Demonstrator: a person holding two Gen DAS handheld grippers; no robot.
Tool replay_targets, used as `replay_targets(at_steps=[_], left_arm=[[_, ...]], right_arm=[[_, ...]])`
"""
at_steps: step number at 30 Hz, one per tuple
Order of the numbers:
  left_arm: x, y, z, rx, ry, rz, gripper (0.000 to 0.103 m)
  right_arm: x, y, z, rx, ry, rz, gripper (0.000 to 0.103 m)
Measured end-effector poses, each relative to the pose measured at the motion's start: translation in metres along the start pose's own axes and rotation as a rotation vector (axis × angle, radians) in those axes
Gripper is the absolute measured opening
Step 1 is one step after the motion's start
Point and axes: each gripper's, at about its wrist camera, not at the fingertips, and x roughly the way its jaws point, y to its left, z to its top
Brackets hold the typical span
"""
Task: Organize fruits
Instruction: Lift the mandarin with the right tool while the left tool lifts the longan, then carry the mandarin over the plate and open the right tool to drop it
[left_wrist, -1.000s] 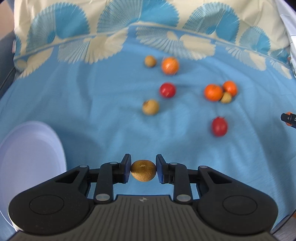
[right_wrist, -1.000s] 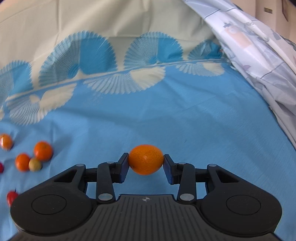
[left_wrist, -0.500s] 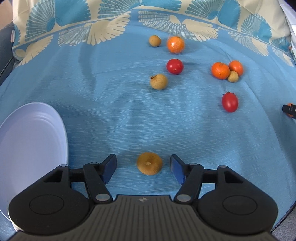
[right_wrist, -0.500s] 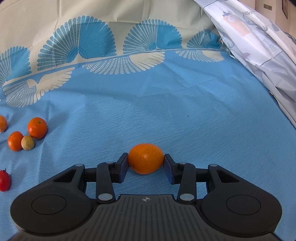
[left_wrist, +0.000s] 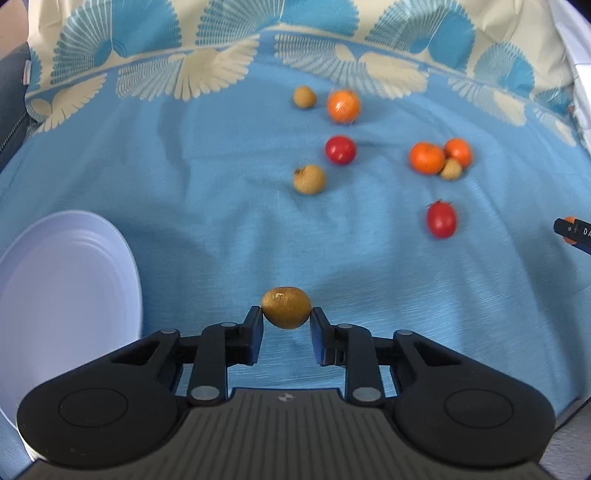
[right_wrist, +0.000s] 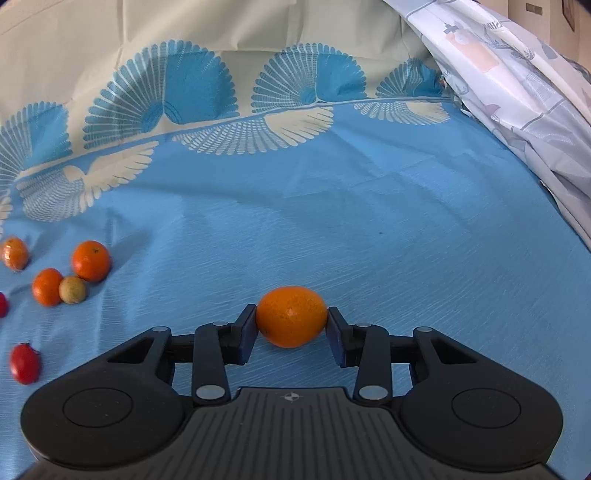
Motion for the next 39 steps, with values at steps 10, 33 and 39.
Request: replay_targets(at_steps=[10, 33, 39], left_arm=[[-0.142, 0.026, -0.026, 0.046, -0.148, 0.001, 0.030], [-0.303, 0.185, -0.168, -0.285, -0.260, 0.058, 0.030], [-0.307, 0.185, -0.170, -0.270, -0.270, 0.067, 0.030]], right_arm=[[-0.168, 0.079, -0.013, -0.131, -0.118, 0.290, 0.041], [-0.414, 0.236, -0.132, -0.549, -0.105, 0.679, 0.041], [-0.414, 0.238, -0.131, -0.522, -0.103, 0.661, 0.041]])
